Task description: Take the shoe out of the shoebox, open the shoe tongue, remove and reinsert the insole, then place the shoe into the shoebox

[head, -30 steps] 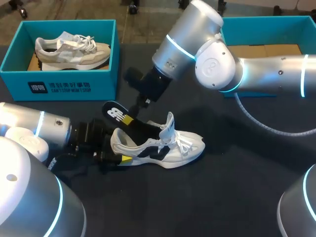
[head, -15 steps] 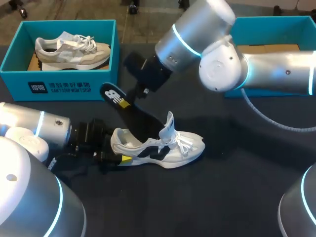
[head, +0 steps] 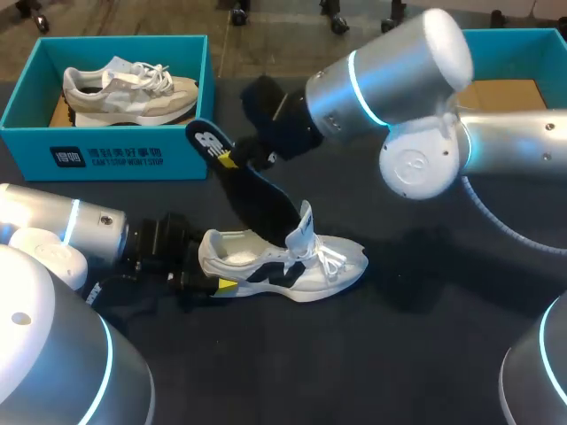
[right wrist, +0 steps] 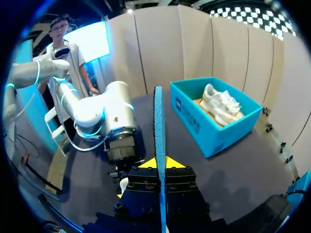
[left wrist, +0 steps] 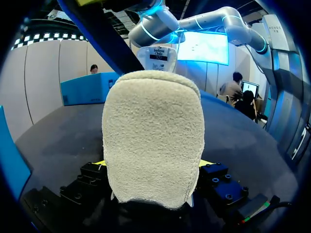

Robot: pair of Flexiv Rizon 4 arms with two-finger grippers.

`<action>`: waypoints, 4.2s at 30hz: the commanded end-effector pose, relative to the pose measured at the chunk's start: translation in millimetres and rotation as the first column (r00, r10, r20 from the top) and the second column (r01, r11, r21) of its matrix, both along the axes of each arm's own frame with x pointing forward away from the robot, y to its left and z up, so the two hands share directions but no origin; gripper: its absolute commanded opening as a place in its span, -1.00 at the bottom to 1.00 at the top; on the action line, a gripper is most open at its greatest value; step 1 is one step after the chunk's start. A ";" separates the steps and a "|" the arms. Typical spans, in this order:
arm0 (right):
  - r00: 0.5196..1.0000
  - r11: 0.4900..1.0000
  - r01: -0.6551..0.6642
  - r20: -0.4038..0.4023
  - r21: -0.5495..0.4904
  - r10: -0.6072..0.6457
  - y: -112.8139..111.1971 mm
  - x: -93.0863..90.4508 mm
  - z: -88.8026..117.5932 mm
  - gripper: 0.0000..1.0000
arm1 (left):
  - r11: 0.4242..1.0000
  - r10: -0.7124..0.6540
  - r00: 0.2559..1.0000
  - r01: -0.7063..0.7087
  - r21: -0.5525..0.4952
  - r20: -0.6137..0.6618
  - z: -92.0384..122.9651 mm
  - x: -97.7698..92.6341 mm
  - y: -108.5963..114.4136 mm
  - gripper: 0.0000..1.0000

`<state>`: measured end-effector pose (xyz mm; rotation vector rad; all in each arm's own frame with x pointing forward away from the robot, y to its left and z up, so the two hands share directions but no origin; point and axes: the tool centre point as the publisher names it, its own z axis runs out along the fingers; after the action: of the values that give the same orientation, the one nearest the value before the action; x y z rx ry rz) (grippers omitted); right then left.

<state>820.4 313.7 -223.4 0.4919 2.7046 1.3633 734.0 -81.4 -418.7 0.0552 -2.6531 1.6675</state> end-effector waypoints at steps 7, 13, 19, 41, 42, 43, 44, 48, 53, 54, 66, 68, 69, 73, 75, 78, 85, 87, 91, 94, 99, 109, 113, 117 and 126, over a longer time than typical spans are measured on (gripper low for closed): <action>0.985 0.995 0.066 0.155 0.081 -0.078 -11.6 3.5 27.5 -1.00 | 1.000 0.002 1.000 -0.002 0.000 0.001 -2.4 -0.2 -0.6 -1.00; 0.958 0.988 0.088 0.259 0.127 -0.119 -9.1 12.1 44.6 -1.00 | 1.000 0.002 1.000 -0.002 0.000 0.001 -2.4 -0.2 -0.6 -1.00; 0.941 0.982 0.094 0.306 0.164 -0.141 -15.0 14.5 52.2 -1.00 | 1.000 0.002 1.000 -0.002 0.000 0.001 -2.4 -0.2 -0.6 -1.00; 0.943 0.971 0.102 0.290 0.215 -0.163 -21.2 11.5 50.1 -1.00 | 1.000 0.002 1.000 -0.002 0.000 0.001 -2.4 -0.2 -0.6 -1.00; 0.944 0.970 0.101 0.287 0.222 -0.164 -23.7 11.4 54.1 -1.00 | 1.000 0.002 1.000 -0.002 0.000 0.001 -2.4 -0.2 -0.6 -1.00; 0.944 0.968 0.093 0.287 0.235 -0.161 -24.8 11.3 56.0 -1.00 | 1.000 0.002 1.000 -0.002 0.000 0.001 -2.4 -0.2 -0.6 -1.00; 0.946 0.966 0.086 0.284 0.243 -0.156 -25.6 11.4 58.2 -1.00 | 1.000 0.002 1.000 -0.002 0.000 0.001 -2.4 -0.2 -0.6 -1.00; 0.956 0.965 0.031 0.274 0.260 -0.104 -29.1 11.2 77.8 -1.00 | 1.000 0.002 1.000 -0.002 0.000 0.001 -2.4 -0.2 -0.6 -1.00; 0.966 0.963 -0.029 0.253 0.269 -0.042 -34.5 10.5 98.9 -1.00 | 1.000 0.002 1.000 -0.002 0.000 0.001 -2.4 -0.2 -0.6 -1.00; 0.965 0.962 -0.033 0.258 0.271 -0.039 -36.3 10.3 104.4 -1.00 | 1.000 0.002 1.000 -0.002 0.000 0.001 -2.4 -0.2 -0.6 -1.00; 0.992 0.932 -0.121 0.065 0.341 0.105 -51.1 16.3 116.2 -1.00 | 1.000 0.002 1.000 -0.002 0.000 0.001 -2.4 -0.2 -0.6 -1.00; 0.994 0.936 -0.105 0.051 0.335 0.094 -56.6 17.2 115.3 -1.00 | 1.000 0.002 1.000 -0.002 0.000 0.001 -2.4 -0.2 -0.6 -1.00; 0.994 0.937 -0.105 0.054 0.332 0.093 -59.0 17.5 115.4 -1.00 | 1.000 0.002 1.000 -0.002 0.000 0.001 -2.4 -0.2 -0.6 -1.00; 0.995 0.937 -0.103 0.028 0.335 0.100 -64.0 18.3 118.4 -1.00 | 1.000 0.002 1.000 -0.002 0.000 0.001 -2.4 -0.2 -0.6 -1.00; 0.993 0.942 -0.107 -0.021 0.317 0.120 -66.0 18.3 119.9 -1.00 | 1.000 0.002 1.000 -0.002 0.000 0.001 -2.4 -0.2 -0.6 -1.00; 0.987 0.946 -0.114 -0.072 0.303 0.142 -69.4 17.9 122.7 -1.00 | 1.000 0.002 1.000 -0.002 0.000 0.001 -2.4 -0.2 -0.6 -1.00; 0.970 0.955 -0.100 -0.186 0.279 0.156 -80.3 17.3 116.3 -1.00 | 1.000 0.002 1.000 -0.002 0.000 0.001 -2.4 -0.2 -0.6 -1.00; 0.961 0.950 -0.105 -0.216 0.293 0.172 -81.1 16.5 115.2 -1.00 | 1.000 0.002 1.000 -0.002 0.000 0.001 -2.4 -0.2 -0.6 -1.00; 0.931 0.943 -0.130 -0.291 0.306 0.223 -81.6 13.0 115.3 -1.00 | 1.000 0.002 1.000 -0.002 0.000 0.001 -2.4 -0.2 -0.6 -1.00; 0.912 0.932 -0.147 -0.320 0.332 0.258 -81.0 11.0 117.2 -1.00 | 1.000 0.002 1.000 -0.002 0.000 0.001 -2.4 -0.2 -0.6 -1.00; 0.899 0.929 -0.154 -0.343 0.337 0.273 -85.1 8.8 120.6 -1.00 | 1.000 0.002 1.000 -0.002 0.000 0.001 -2.4 -0.2 -0.6 -1.00; 0.924 0.899 -0.152 -0.263 0.410 0.277 -91.6 13.4 139.8 -1.00 | 1.000 0.002 1.000 -0.002 0.000 0.001 -2.4 -0.2 -0.6 -1.00; 0.918 0.878 -0.167 -0.254 0.449 0.305 -89.1 12.3 146.9 -1.00 | 1.000 0.002 1.000 -0.002 0.000 0.001 -2.4 -0.2 -0.6 -1.00; 0.923 0.869 -0.163 -0.240 0.467 0.302 -91.4 9.2 156.4 -1.00 | 1.000 0.002 1.000 -0.002 0.000 0.001 -2.4 -0.2 -0.6 -1.00; 0.944 0.867 -0.142 -0.199 0.478 0.264 -96.6 -7.1 181.7 -1.00 | 1.000 0.002 1.000 -0.002 0.000 0.001 -2.4 -0.2 -0.6 -1.00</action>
<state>816.1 220.5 -44.0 0.4962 2.6631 2.1137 734.0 -81.3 -418.7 0.0552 -2.6532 1.6674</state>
